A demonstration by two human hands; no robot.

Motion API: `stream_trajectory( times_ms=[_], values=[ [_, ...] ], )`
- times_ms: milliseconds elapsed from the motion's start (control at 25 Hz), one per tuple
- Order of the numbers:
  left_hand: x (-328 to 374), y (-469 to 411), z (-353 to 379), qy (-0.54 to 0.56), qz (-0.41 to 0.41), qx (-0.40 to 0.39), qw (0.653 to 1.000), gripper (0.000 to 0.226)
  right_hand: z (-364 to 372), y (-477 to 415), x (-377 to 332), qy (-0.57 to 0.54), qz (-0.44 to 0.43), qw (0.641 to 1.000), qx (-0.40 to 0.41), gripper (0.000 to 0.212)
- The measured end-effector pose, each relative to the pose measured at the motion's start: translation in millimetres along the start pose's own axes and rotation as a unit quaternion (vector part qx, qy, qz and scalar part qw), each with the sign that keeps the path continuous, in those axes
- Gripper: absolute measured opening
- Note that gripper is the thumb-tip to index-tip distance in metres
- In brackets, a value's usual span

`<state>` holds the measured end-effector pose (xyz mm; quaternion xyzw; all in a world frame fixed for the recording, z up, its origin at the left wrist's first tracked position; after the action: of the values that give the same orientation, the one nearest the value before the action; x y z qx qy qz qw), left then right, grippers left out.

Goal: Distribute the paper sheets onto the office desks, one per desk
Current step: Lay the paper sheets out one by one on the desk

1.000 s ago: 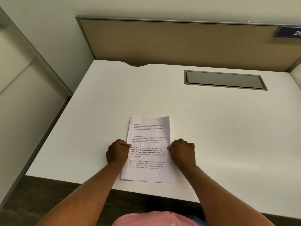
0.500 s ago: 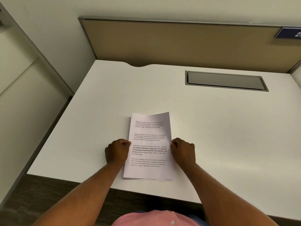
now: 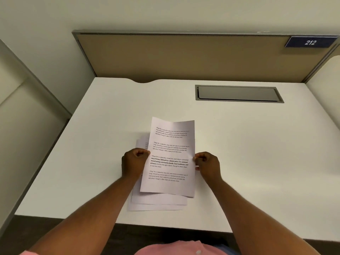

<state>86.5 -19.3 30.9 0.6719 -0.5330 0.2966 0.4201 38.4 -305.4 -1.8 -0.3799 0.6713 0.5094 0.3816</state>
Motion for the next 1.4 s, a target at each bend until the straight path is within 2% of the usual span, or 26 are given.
stream_trajectory(
  times_ms=[160, 640, 760, 1040, 1400],
  values=[
    [22.8, -17.0, 27.0, 0.078, -0.027, -0.040, 0.996, 0.006, -37.7, -6.7, -4.9, -0.065, -0.001, 0.998, 0.021, 0.011],
    [103.0, 4.3, 186.3, 0.193, -0.072, -0.070, 0.976, 0.022, -224.3, -42.7, 18.2, -0.067, -0.023, 0.996, 0.056, 0.015],
    [140.8, 16.3, 270.7, 0.192, -0.075, -0.084, 0.975, 0.023, -316.5, -47.1, 35.7, -0.060, -0.015, 0.995, 0.077, 0.015],
    [200.6, 36.3, 402.6, 0.188, -0.086, -0.120, 0.971, 0.022, -461.0, -49.5, 63.9, -0.026, 0.002, 0.993, 0.114, 0.015],
    [238.9, 34.5, 510.7, 0.159, -0.109, -0.154, 0.969, 0.027, -559.8, -67.6, 87.6, 0.009, 0.033, 0.987, 0.157, 0.022]
  ],
)
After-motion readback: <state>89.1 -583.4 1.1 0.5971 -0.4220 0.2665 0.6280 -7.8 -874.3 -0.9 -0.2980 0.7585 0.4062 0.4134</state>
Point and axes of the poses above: each hand's wrist, its own y-axis away from the middle knuckle, its own z-axis out of the palm, x = y × z, the point moved 3 cm from there along -y, towards the middle knuckle, and after that the axes turned 11 degrees about -x, right-handed, at the moved point
